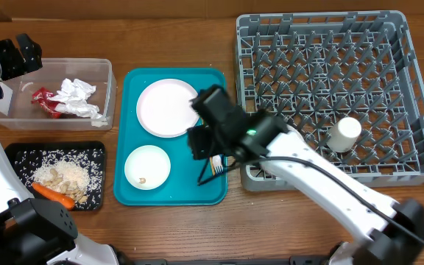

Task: Sort waste into correct bins and load items into the dishwasher rack
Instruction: 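Move the right gripper left to the small white bowl on the tray, then lower the right gripper onto the white bowl rim and grasp it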

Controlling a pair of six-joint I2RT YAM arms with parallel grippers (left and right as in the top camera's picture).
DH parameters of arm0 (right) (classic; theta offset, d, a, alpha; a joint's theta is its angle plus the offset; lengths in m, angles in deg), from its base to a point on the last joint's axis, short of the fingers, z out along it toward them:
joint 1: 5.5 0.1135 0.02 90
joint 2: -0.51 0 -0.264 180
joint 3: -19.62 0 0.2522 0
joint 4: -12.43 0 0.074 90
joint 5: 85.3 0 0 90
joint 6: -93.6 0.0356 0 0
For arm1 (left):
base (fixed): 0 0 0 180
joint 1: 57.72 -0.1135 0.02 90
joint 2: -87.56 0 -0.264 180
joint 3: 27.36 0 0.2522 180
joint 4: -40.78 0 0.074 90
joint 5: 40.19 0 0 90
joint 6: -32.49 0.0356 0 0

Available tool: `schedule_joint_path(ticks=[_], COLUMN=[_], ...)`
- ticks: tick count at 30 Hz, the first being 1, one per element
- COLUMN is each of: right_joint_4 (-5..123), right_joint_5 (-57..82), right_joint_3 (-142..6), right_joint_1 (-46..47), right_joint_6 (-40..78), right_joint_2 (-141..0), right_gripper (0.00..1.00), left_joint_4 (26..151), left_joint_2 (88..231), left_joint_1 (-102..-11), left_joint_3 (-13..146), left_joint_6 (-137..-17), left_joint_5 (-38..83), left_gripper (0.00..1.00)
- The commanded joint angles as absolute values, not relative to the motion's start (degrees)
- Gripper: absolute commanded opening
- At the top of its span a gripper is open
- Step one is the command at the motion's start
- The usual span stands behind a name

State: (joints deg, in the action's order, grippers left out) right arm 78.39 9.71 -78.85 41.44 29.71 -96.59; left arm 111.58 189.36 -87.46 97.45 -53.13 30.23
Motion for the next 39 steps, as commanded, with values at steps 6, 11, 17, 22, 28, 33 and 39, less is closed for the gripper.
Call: schedule_joint_path(ticks=[6, 11, 17, 22, 28, 33, 39], right_joint_4=[73.52, 69.8, 65.35, 61.0, 58.7, 58.35, 58.11], right_joint_5=[11.66, 11.64, 11.61, 11.64, 11.42, 11.18, 11.13], right_joint_3=[-78.61, -78.61, -77.32, -75.55, -75.46, -75.46, -75.46], right_joint_1=[44.06, 45.78, 47.34, 48.36, 48.82, 48.82, 48.82], right_joint_6=[29.3, 29.3, 29.3, 29.25, 28.84, 28.79, 28.82], right_joint_2=[-104.94, -106.75, -107.87, -110.56, -114.51, -115.0, -115.04], right_gripper=[0.59, 0.58, 0.55, 0.55, 0.55, 0.53, 0.4], left_joint_4=[111.32, 111.32, 111.32, 111.32, 111.32, 111.32, 111.32], left_joint_2=[188.92, 188.92, 188.92, 188.92, 188.92, 188.92, 188.92], left_joint_1=[-87.61, -87.61, -87.61, -87.61, -87.61, -87.61, -87.61], left_joint_3=[98.04, 98.04, 98.04, 98.04, 98.04, 98.04, 98.04], left_joint_6=[-53.9, -53.9, -53.9, -53.9, -53.9, -53.9, -53.9], left_joint_5=[29.27, 29.27, 29.27, 29.27, 29.27, 29.27, 29.27], left_gripper=[1.0, 1.0, 1.0, 1.0, 1.0, 1.0, 1.0])
